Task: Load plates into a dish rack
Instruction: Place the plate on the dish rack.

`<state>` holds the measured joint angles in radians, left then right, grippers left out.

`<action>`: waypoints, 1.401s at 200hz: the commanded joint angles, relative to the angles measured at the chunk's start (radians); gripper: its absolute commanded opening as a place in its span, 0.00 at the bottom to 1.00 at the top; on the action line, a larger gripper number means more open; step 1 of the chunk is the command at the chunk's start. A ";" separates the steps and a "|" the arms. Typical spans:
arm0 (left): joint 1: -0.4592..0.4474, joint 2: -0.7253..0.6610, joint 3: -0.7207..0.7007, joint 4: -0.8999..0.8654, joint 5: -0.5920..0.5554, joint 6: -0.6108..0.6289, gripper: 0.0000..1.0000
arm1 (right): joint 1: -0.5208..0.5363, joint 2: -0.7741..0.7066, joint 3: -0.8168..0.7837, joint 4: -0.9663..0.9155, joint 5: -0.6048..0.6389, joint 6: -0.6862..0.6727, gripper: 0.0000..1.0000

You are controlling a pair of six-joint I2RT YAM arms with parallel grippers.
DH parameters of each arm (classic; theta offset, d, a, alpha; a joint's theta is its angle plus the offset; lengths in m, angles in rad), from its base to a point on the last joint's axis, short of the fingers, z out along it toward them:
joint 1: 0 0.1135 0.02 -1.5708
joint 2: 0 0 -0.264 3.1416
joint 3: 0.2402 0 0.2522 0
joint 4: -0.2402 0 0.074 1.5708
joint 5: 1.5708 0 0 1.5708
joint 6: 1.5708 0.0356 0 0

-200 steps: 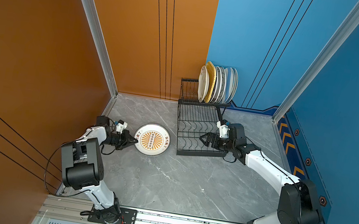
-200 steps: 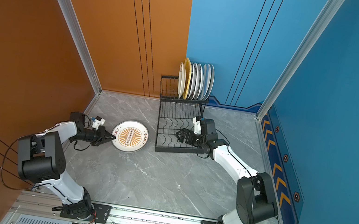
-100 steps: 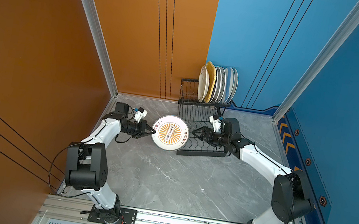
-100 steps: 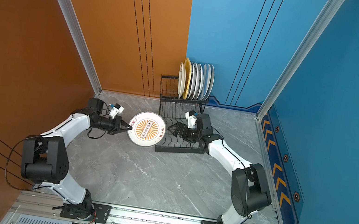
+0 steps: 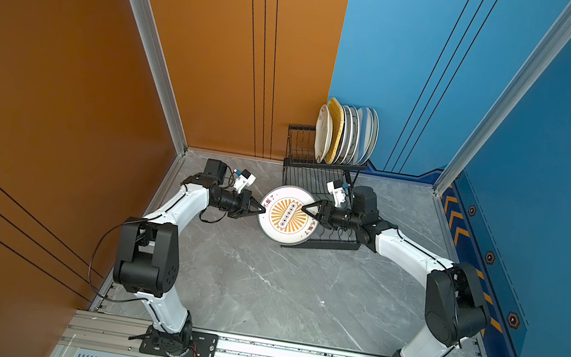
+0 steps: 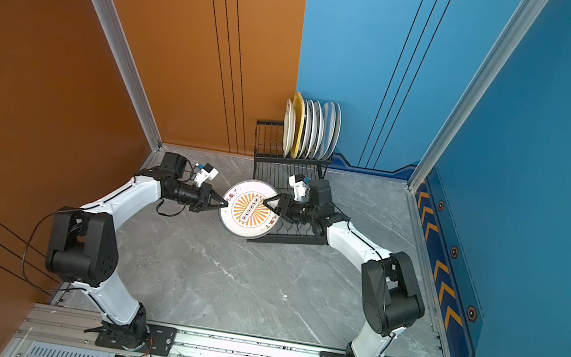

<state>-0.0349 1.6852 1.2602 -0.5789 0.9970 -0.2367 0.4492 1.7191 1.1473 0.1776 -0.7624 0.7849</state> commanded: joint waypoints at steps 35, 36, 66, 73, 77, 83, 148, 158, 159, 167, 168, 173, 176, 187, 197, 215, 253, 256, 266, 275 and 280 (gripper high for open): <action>-0.014 0.010 0.037 0.001 0.079 -0.006 0.00 | 0.003 0.032 -0.006 0.072 -0.067 0.037 0.33; -0.014 0.010 0.038 0.001 0.079 -0.006 0.00 | 0.003 0.032 -0.006 0.072 -0.067 0.037 0.33; -0.020 0.016 0.039 0.001 0.081 -0.007 0.00 | 0.003 0.043 0.006 0.068 -0.081 0.037 0.22; -0.020 0.017 0.039 0.001 0.080 -0.007 0.00 | 0.004 0.044 0.008 0.067 -0.084 0.038 0.19; -0.021 0.018 0.039 0.001 0.081 -0.008 0.00 | 0.003 0.044 0.010 0.068 -0.087 0.037 0.17; -0.022 0.019 0.040 0.001 0.080 -0.009 0.00 | 0.004 0.044 0.011 0.066 -0.087 0.036 0.14; -0.019 0.024 0.046 0.001 0.046 -0.021 0.19 | 0.005 0.012 0.021 -0.018 -0.040 -0.012 0.00; -0.017 0.023 0.045 0.001 0.041 -0.023 0.30 | 0.005 -0.006 0.027 -0.058 -0.013 -0.035 0.00; -0.016 0.023 0.045 0.001 0.040 -0.023 0.31 | 0.005 -0.008 0.029 -0.062 -0.010 -0.038 0.00; -0.013 0.020 0.045 0.001 0.031 -0.025 0.40 | 0.005 -0.024 0.040 -0.107 0.020 -0.061 0.00; -0.012 0.020 0.045 0.001 0.029 -0.026 0.41 | 0.005 -0.028 0.041 -0.112 0.024 -0.064 0.00; -0.009 0.017 0.045 0.001 0.023 -0.027 0.47 | 0.005 -0.038 0.050 -0.143 0.042 -0.082 0.00; -0.007 0.015 0.045 0.001 0.018 -0.027 0.49 | 0.006 -0.045 0.056 -0.162 0.052 -0.091 0.00; 0.002 0.009 0.044 0.000 -0.017 -0.035 0.57 | 0.007 -0.072 0.077 -0.233 0.108 -0.131 0.00; 0.016 -0.003 0.039 0.001 -0.065 -0.047 0.66 | 0.008 -0.098 0.098 -0.293 0.163 -0.162 0.00; 0.039 -0.020 0.031 -0.001 -0.133 -0.054 0.76 | 0.015 -0.131 0.150 -0.410 0.259 -0.223 0.00; 0.065 -0.043 0.037 0.000 -0.244 -0.050 0.92 | 0.056 -0.173 0.302 -0.607 0.462 -0.311 0.00; 0.064 -0.045 0.037 -0.001 -0.257 -0.050 0.93 | 0.061 -0.174 0.317 -0.619 0.476 -0.315 0.00; 0.065 -0.046 0.039 -0.001 -0.293 -0.050 0.96 | 0.075 -0.174 0.362 -0.660 0.531 -0.332 0.00; 0.066 -0.047 0.042 -0.001 -0.324 -0.050 0.98 | 0.093 -0.169 0.418 -0.705 0.596 -0.351 0.00; 0.065 -0.045 0.042 -0.001 -0.340 -0.050 1.00 | 0.102 -0.163 0.449 -0.725 0.627 -0.360 0.00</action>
<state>0.0311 1.6676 1.2797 -0.5716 0.7719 -0.2951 0.5129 1.5734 1.4651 -0.3927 -0.3386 0.5102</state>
